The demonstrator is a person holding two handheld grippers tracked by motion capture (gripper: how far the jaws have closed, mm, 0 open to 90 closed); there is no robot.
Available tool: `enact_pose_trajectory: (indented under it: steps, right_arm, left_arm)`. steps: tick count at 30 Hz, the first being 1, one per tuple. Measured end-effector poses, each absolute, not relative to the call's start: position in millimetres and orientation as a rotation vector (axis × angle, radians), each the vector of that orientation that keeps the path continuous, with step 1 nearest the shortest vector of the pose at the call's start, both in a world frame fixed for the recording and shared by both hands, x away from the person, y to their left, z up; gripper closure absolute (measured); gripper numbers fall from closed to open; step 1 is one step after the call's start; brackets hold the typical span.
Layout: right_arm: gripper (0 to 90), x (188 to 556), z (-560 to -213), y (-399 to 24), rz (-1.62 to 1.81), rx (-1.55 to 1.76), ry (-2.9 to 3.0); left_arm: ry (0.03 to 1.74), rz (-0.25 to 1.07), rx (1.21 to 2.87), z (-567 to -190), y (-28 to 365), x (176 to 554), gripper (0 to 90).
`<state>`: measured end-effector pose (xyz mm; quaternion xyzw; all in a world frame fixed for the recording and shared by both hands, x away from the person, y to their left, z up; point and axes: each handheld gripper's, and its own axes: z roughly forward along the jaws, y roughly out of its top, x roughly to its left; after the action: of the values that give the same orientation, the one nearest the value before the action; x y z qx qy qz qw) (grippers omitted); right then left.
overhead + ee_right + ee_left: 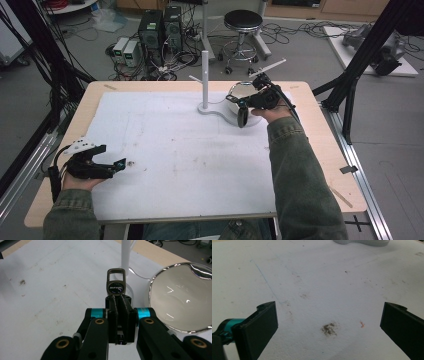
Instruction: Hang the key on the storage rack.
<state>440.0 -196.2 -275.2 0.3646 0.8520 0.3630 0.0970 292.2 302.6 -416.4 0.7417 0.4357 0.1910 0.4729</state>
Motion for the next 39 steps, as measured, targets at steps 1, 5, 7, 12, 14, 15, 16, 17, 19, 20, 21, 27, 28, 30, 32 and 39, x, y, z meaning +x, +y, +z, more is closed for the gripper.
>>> enact_pose_trajectory:
  steps: [1,5,7,12,14,15,16,17,19,20,21,27,28,30,32,39]
  right_arm:
    - [85.0,442,-274,-190,1.072,1.071,2.537]
    - [85.0,444,-272,-180,1.072,1.051,2.558]
    - [85.0,445,-271,-179,1.068,1.045,2.567]
    - [84.9,449,-269,-166,1.056,1.024,2.590]
    - [84.8,450,-267,-163,1.046,1.019,2.594]
    - [84.8,451,-265,-161,1.041,1.009,2.595]
    - [84.8,453,-263,-159,1.047,1.001,2.594]
    - [84.8,454,-262,-158,1.045,0.994,2.596]
    - [84.8,455,-259,-155,1.039,0.994,2.592]
    - [84.8,455,-259,-155,1.039,0.994,2.592]
    - [84.8,457,-255,-152,1.031,0.986,2.590]
    - [84.7,462,-243,-147,1.043,0.971,2.576]
    - [84.5,464,-239,-143,1.035,0.962,2.569]
    - [84.5,465,-235,-139,1.050,0.953,2.563]
    - [84.5,466,-233,-135,1.041,0.930,2.561]
    - [84.5,470,-221,-125,1.036,0.908,2.532]
  left_arm:
    - [1.070,0.467,1.809,-416,303,292,1.8]
    - [1.069,0.467,1.806,-416,304,292,1.8]
    - [1.069,0.466,1.805,-416,304,292,1.8]
    - [1.067,0.466,1.808,-416,304,292,1.8]
    - [1.067,0.466,1.807,-416,304,292,1.8]
    - [1.067,0.465,1.807,-416,304,292,1.8]
    - [1.067,0.465,1.807,-416,304,292,1.8]
    - [1.067,0.464,1.807,-416,304,292,1.8]
    - [1.069,0.464,1.798,-416,304,292,1.8]
    - [1.069,0.464,1.798,-416,304,292,1.8]
    - [1.069,0.464,1.798,-416,304,292,1.8]
    - [1.069,0.464,1.799,-416,304,292,1.8]
    - [1.067,0.466,1.798,-416,304,292,1.8]
    - [1.067,0.465,1.798,-416,304,292,1.8]
    - [1.069,0.466,1.802,-416,304,292,1.8]
    - [1.065,0.465,1.801,-416,304,292,1.8]
